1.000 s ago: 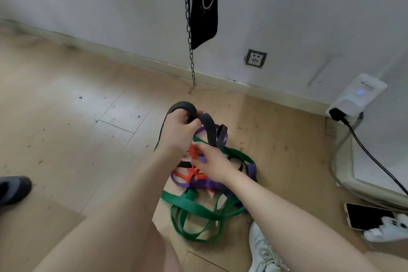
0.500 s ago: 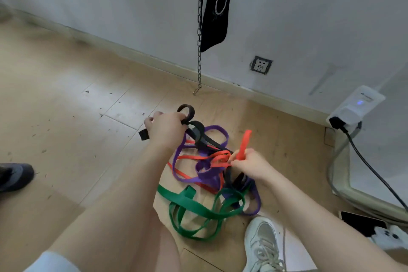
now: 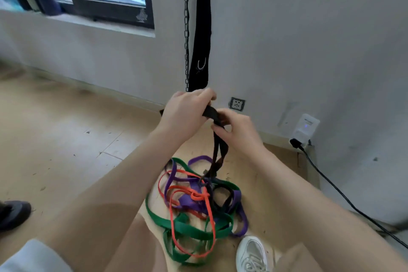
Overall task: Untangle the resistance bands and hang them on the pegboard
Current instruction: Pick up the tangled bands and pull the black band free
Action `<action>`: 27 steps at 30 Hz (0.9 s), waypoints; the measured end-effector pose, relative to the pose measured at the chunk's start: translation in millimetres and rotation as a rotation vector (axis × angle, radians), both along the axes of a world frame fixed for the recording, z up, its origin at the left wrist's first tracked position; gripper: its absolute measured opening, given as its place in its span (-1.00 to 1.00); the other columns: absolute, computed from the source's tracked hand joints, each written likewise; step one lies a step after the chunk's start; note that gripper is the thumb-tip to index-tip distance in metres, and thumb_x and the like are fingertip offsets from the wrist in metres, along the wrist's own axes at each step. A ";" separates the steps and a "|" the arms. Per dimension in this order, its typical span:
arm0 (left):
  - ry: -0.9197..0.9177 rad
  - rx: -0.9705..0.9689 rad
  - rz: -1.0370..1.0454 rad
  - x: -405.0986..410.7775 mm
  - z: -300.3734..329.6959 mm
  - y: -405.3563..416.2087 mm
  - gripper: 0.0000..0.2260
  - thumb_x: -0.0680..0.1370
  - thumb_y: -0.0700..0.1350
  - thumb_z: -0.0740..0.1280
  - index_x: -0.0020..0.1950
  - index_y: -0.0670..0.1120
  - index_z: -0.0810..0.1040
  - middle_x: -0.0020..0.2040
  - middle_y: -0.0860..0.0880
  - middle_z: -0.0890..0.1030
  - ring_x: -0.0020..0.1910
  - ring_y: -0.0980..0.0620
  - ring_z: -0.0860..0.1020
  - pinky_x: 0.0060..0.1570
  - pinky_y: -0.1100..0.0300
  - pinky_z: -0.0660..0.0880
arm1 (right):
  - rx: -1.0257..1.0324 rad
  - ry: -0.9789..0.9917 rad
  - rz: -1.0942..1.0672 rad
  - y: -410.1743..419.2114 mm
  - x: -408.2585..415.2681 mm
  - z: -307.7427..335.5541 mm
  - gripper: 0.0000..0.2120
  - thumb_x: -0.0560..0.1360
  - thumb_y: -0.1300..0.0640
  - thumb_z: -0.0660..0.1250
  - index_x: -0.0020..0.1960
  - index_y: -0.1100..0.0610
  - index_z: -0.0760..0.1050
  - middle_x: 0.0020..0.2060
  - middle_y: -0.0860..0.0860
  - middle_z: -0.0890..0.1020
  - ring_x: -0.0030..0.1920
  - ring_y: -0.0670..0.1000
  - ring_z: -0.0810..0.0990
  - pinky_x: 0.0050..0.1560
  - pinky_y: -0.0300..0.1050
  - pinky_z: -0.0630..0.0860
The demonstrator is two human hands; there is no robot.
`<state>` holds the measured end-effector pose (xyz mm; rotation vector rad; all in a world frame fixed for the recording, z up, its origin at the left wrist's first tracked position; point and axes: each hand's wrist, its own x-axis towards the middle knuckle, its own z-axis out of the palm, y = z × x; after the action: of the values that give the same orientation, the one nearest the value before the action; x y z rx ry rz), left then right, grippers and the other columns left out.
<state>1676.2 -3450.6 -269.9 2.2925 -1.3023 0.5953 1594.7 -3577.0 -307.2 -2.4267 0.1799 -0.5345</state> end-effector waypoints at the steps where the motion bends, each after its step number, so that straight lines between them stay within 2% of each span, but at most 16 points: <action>1: 0.004 -0.034 -0.007 -3.9 10.2 -0.1 -0.80 0.48 -0.17 0.35 0.09 -0.13 0.52 -0.03 -0.03 0.62 -0.09 -0.10 0.59 -0.08 0.19 0.26 | 0.062 -0.011 -0.010 0.4 -4.4 10.5 -0.76 0.51 0.15 0.32 0.17 0.08 0.48 0.01 0.04 0.62 0.05 0.04 0.57 0.15 0.05 0.52; 4: 0.053 -0.068 -0.039 -15.0 36.6 -1.9 -0.79 0.50 -0.12 0.34 0.11 -0.10 0.51 0.01 -0.03 0.60 -0.04 -0.06 0.55 -0.12 0.20 0.32 | 0.137 -0.107 -0.036 -1.1 -16.9 42.4 -0.87 0.54 0.21 0.25 0.08 0.07 0.45 -0.12 0.06 0.60 -0.08 0.09 0.60 0.03 0.12 0.55; 6: 0.131 -0.087 -0.045 -20.1 49.1 -3.0 -0.72 0.49 -0.11 0.36 0.18 -0.08 0.47 0.05 -0.03 0.59 0.00 -0.03 0.54 -0.07 0.17 0.42 | 0.330 -0.213 -0.037 -2.2 -25.6 68.1 -0.86 0.57 0.25 0.18 0.06 0.06 0.43 -0.20 0.03 0.58 -0.12 0.10 0.61 0.03 0.13 0.56; 8: 0.319 -0.210 -0.073 -24.1 55.4 -4.5 -0.71 0.48 -0.10 0.38 0.18 -0.07 0.47 0.02 0.00 0.60 -0.03 0.00 0.54 -0.04 0.21 0.48 | 0.563 -0.328 -0.036 -7.3 -31.6 92.8 -0.84 0.59 0.27 0.12 0.06 0.13 0.45 -0.24 0.01 0.54 -0.20 0.05 0.60 -0.01 0.05 0.58; 10: 0.578 -0.408 -0.148 -34.2 59.9 -7.0 -0.76 0.48 -0.13 0.39 0.12 -0.06 0.49 -0.08 0.01 0.61 -0.10 0.00 0.58 -0.08 0.25 0.51 | 0.662 -0.414 -0.051 -12.9 -37.0 111.2 -0.82 0.60 0.27 0.09 0.08 0.18 0.46 -0.23 0.03 0.52 -0.25 0.01 0.58 -0.08 -0.08 0.60; 11: 0.697 -0.494 -0.195 -39.8 61.6 -7.9 -0.77 0.47 -0.15 0.40 0.11 -0.06 0.49 -0.11 -0.01 0.61 -0.15 -0.01 0.61 -0.09 0.21 0.56 | 0.697 -0.431 -0.057 -15.1 -39.2 114.8 -0.81 0.61 0.27 0.08 0.07 0.19 0.46 -0.23 0.03 0.52 -0.27 0.00 0.57 -0.10 -0.13 0.60; 14: 0.946 -0.649 -0.350 -51.8 69.3 -6.0 -0.79 0.47 -0.26 0.40 0.03 -0.09 0.44 -0.14 -0.12 0.63 -0.30 0.00 0.63 -0.18 0.17 0.61 | 0.828 -0.392 -0.101 -22.4 -51.8 106.8 -0.81 0.63 0.22 0.07 0.03 0.19 0.46 -0.23 0.04 0.53 -0.29 0.00 0.55 -0.08 -0.08 0.60; 16: 0.988 -0.639 -0.411 -51.8 72.2 -1.3 -0.85 0.48 -0.29 0.37 -0.09 -0.10 0.44 -0.19 -0.14 0.63 -0.34 0.03 0.61 -0.21 0.21 0.59 | 0.872 -0.257 -0.107 -29.6 -61.9 90.8 -0.81 0.63 0.22 0.09 0.01 0.18 0.47 -0.20 0.05 0.56 -0.27 0.01 0.56 -0.10 -0.07 0.57; 19: 0.925 -0.557 -0.414 -47.0 66.3 2.9 -0.92 0.51 -0.26 0.33 -0.14 -0.10 0.49 -0.34 -0.02 0.63 -0.40 0.09 0.57 -0.24 0.21 0.57 | 0.697 0.081 0.008 -36.9 -74.4 64.2 -0.84 0.61 0.22 0.13 0.03 0.10 0.48 -0.12 0.07 0.64 -0.15 0.03 0.63 -0.04 -0.09 0.53; 21: 0.896 -0.629 -0.365 -43.2 61.9 3.0 -0.91 0.54 -0.23 0.30 -0.16 -0.10 0.51 -0.42 0.04 0.60 -0.43 0.12 0.54 -0.27 0.22 0.55 | 0.667 0.240 0.114 -35.4 -80.2 52.0 -0.88 0.61 0.22 0.14 0.10 0.11 0.42 -0.09 0.08 0.66 -0.06 0.06 0.66 0.03 -0.07 0.56; 22: 0.885 -0.674 -0.329 -40.6 61.1 3.1 -0.89 0.55 -0.22 0.29 -0.18 -0.10 0.52 -0.43 0.05 0.59 -0.43 0.13 0.53 -0.28 0.25 0.54 | 0.695 0.259 0.148 -33.5 -82.3 47.8 -0.88 0.61 0.23 0.13 0.11 0.14 0.39 -0.10 0.09 0.67 -0.07 0.06 0.67 0.03 -0.07 0.59; 23: 0.874 -0.684 -0.290 -38.4 60.7 2.8 -0.89 0.55 -0.21 0.29 -0.17 -0.09 0.53 -0.41 0.06 0.60 -0.41 0.15 0.53 -0.29 0.29 0.53 | 0.722 0.245 0.165 -31.3 -84.1 45.4 -0.88 0.61 0.24 0.13 0.12 0.16 0.38 -0.13 0.10 0.66 -0.10 0.04 0.67 0.02 -0.08 0.60; 25: 0.877 -0.564 -0.236 -37.4 57.1 2.1 -0.93 0.56 -0.14 0.28 -0.04 -0.06 0.56 -0.22 0.06 0.63 -0.28 0.17 0.57 -0.21 0.30 0.53 | 0.734 0.184 0.158 -28.2 -85.0 44.3 -0.84 0.61 0.23 0.12 0.17 0.16 0.37 -0.17 0.08 0.63 -0.15 0.02 0.66 0.00 -0.07 0.61; 27: 0.935 -0.410 -0.219 -42.0 47.5 -0.8 -0.79 0.55 -0.06 0.29 0.17 -0.05 0.50 -0.01 0.02 0.62 -0.10 0.14 0.60 -0.07 0.21 0.57 | 0.724 0.145 0.151 -25.6 -82.8 46.6 -0.78 0.61 0.22 0.13 0.25 0.15 0.34 -0.17 0.07 0.62 -0.13 0.02 0.65 0.01 -0.05 0.61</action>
<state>1634.2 -3451.4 -222.4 1.6843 -0.8285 -0.2665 1511.9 -3602.6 -260.6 -1.7493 0.2064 -0.1738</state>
